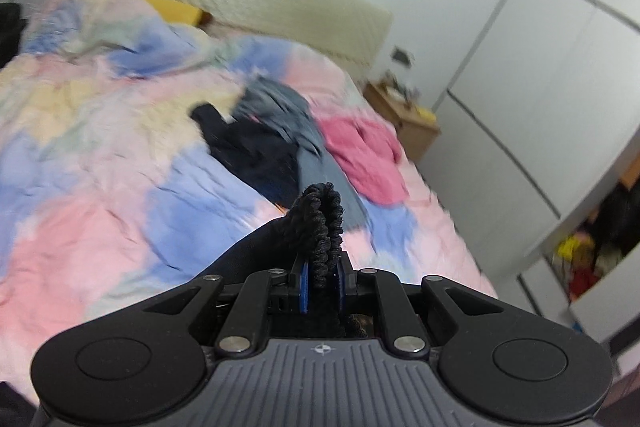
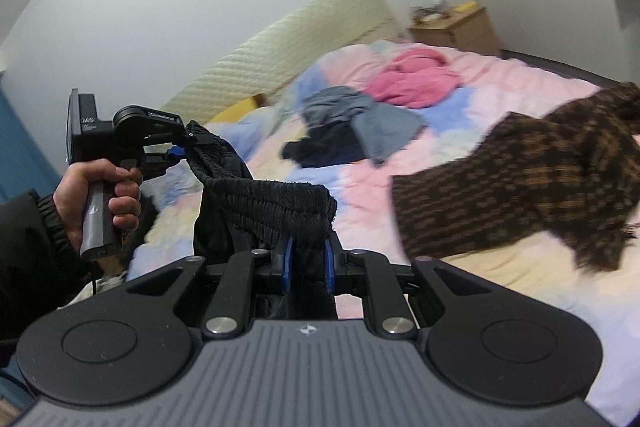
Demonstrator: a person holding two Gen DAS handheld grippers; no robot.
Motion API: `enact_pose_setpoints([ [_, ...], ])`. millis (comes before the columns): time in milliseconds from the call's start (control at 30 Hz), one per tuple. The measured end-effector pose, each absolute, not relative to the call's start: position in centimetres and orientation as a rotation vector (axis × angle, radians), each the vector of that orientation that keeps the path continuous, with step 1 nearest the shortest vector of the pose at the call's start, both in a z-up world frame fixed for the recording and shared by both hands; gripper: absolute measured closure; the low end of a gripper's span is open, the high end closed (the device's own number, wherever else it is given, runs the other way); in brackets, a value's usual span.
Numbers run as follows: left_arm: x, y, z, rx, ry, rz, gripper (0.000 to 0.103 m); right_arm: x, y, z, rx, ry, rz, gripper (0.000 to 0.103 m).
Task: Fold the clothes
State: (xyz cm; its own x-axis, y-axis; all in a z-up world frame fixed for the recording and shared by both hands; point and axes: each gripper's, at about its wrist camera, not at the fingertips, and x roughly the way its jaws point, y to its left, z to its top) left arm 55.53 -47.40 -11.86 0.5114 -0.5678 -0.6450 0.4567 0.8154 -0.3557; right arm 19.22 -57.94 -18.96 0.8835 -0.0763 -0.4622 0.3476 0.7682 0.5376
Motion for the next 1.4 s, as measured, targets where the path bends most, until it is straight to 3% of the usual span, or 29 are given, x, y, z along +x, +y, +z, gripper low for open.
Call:
enact_pose_setpoints([
  [267,55.4,-62.8,-25.0,0.069,0.965,-0.664,0.090,17.9,-65.6,-29.2,0.757,0.502,-0.386,0.087],
  [467,55.5,-68.0,-37.1,0.217,1.039,-0.703,0.089,17.4,-69.2,-38.7,0.871,0.581,-0.490,0.087],
  [633,53.8,-69.8,-42.1,0.277,1.010,-0.752,0.080,17.2,-70.8,-43.7,0.929,0.653,-0.531,0.086],
  [800,53.0,-69.4,-41.2,0.278,1.002,-0.821,0.056,17.1,-71.2,-45.2,0.966,0.701,-0.522,0.076],
  [900,52.2,-67.2,-38.7,0.256,1.034,-0.835,0.049,17.2,-71.0,-44.3,0.959,0.717,-0.519,0.071],
  [1100,50.7,-57.1,-31.9,0.095,1.024,-0.798,0.040,16.1,-69.6,-39.7,0.873,0.734,-0.545,0.070],
  [1400,48.3,-32.5,-25.8,-0.156,1.043,-0.550,0.035,16.6,-62.9,-31.2,0.737,0.754,-0.469,0.070],
])
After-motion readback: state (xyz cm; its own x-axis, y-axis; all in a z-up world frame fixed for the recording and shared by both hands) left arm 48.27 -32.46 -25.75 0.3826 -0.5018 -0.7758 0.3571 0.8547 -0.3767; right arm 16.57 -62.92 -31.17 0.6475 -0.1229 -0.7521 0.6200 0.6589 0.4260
